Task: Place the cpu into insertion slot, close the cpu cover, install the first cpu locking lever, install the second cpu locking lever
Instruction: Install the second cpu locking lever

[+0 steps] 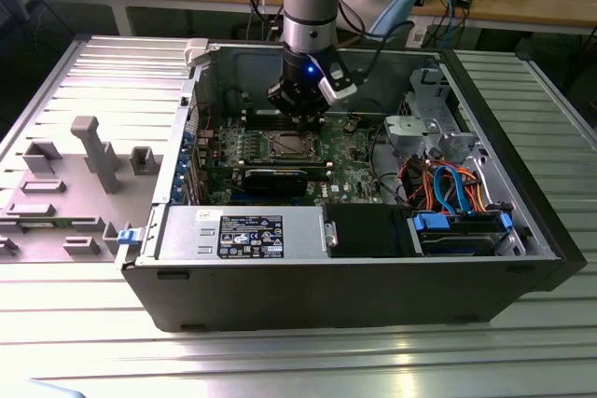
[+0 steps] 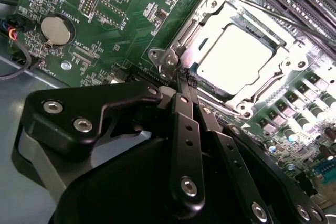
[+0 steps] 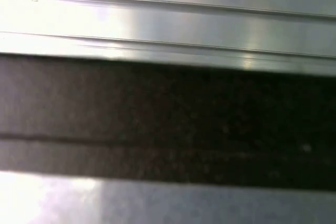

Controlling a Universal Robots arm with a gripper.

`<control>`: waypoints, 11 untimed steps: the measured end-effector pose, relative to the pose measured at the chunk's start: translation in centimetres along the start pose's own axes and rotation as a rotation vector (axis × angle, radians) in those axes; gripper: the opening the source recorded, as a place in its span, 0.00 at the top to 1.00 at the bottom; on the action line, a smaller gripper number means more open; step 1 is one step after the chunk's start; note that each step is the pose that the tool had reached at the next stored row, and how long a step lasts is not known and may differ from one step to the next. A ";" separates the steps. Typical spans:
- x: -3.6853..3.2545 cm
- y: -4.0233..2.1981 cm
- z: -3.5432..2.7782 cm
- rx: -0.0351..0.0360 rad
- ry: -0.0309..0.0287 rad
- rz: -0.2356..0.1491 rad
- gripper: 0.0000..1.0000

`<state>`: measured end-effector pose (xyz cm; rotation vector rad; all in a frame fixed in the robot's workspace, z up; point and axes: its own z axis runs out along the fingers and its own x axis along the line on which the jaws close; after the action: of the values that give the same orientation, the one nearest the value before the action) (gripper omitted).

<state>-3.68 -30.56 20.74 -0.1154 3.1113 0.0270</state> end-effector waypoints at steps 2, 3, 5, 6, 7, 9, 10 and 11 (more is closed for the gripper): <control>0.01 -0.13 0.00 0.0000 0.0000 0.000 0.89; 0.01 -0.19 0.00 0.0001 0.0000 0.000 0.89; 0.02 -0.31 0.00 0.0005 0.0000 0.000 0.89; 0.03 -0.37 0.00 0.0010 0.0000 0.000 0.89; 0.04 -0.44 -0.01 0.0017 0.0001 0.000 0.89; 0.04 -0.61 -0.01 0.0032 0.0002 0.000 0.89; 0.05 -0.70 -0.01 0.0042 0.0003 0.000 0.89; 0.06 -0.79 -0.01 0.0051 0.0004 0.000 0.89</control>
<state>-3.68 -31.35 20.74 -0.1156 3.1115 0.0190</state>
